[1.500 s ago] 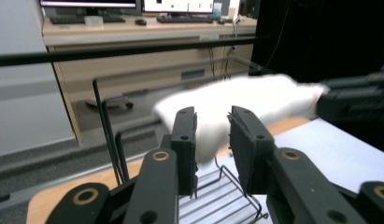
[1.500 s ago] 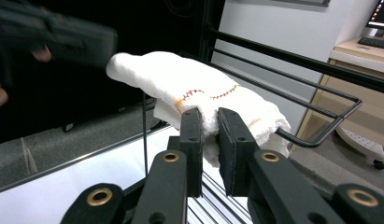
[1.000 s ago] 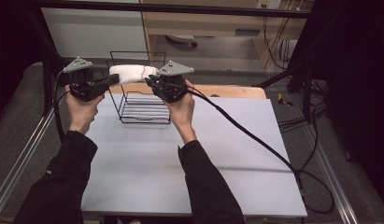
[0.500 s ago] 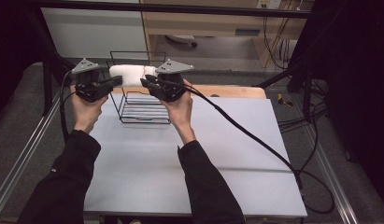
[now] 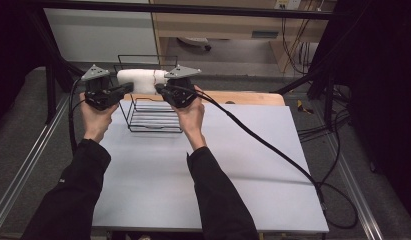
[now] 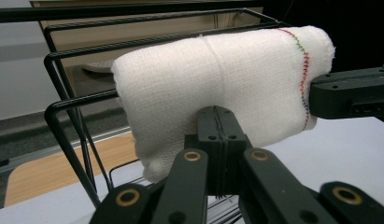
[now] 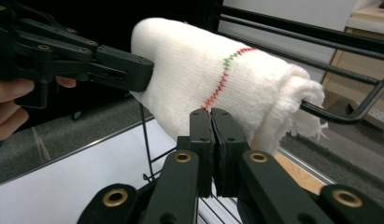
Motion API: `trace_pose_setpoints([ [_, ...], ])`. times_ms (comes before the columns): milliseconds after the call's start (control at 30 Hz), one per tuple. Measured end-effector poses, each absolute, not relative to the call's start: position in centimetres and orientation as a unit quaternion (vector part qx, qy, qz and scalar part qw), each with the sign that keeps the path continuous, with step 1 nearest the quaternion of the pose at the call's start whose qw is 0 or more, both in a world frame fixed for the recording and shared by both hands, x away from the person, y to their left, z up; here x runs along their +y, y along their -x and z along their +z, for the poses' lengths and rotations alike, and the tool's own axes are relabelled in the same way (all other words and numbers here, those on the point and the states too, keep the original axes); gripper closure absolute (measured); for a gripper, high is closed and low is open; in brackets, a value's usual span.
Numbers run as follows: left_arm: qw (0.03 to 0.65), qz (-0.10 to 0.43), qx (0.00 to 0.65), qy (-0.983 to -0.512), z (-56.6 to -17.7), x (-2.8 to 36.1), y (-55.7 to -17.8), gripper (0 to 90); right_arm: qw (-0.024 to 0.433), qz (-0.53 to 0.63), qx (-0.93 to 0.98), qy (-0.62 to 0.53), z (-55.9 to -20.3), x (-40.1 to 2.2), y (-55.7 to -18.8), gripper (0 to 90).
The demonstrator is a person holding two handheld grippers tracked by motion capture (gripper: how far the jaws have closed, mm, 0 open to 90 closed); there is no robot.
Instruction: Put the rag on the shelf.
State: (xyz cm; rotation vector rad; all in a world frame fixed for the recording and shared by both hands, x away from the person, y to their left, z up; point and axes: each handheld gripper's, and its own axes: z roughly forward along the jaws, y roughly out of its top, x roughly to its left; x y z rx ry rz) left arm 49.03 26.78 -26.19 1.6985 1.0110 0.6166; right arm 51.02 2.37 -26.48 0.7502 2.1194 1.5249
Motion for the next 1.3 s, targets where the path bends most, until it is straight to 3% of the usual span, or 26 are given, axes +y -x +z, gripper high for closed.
trace_pose_setpoints([
  [200,0.516,0.265,0.406,-0.706,-25.7,27.4,-47.5,86.9,0.2,0.56,0.763,-0.254,-25.4,1.8,-49.7,74.6],
  [633,0.51,0.25,0.402,-0.718,-28.1,29.2,-44.0,49.6,0.172,0.53,0.791,-0.252,-26.1,0.3,-47.1,32.3],
  [900,0.493,0.243,0.398,-0.735,-31.0,29.9,-42.3,30.2,0.157,0.527,0.789,-0.273,-27.8,-2.4,-46.3,14.0],
  [1033,0.488,0.24,0.399,-0.738,-32.3,30.1,-41.8,19.9,0.157,0.526,0.786,-0.284,-28.7,-4.3,-45.9,8.3],
  [1300,0.468,0.225,0.391,-0.76,-34.8,29.4,-41.2,8.8,0.133,0.518,0.784,-0.316,-31.7,-8.5,-45.6,1.8],
])
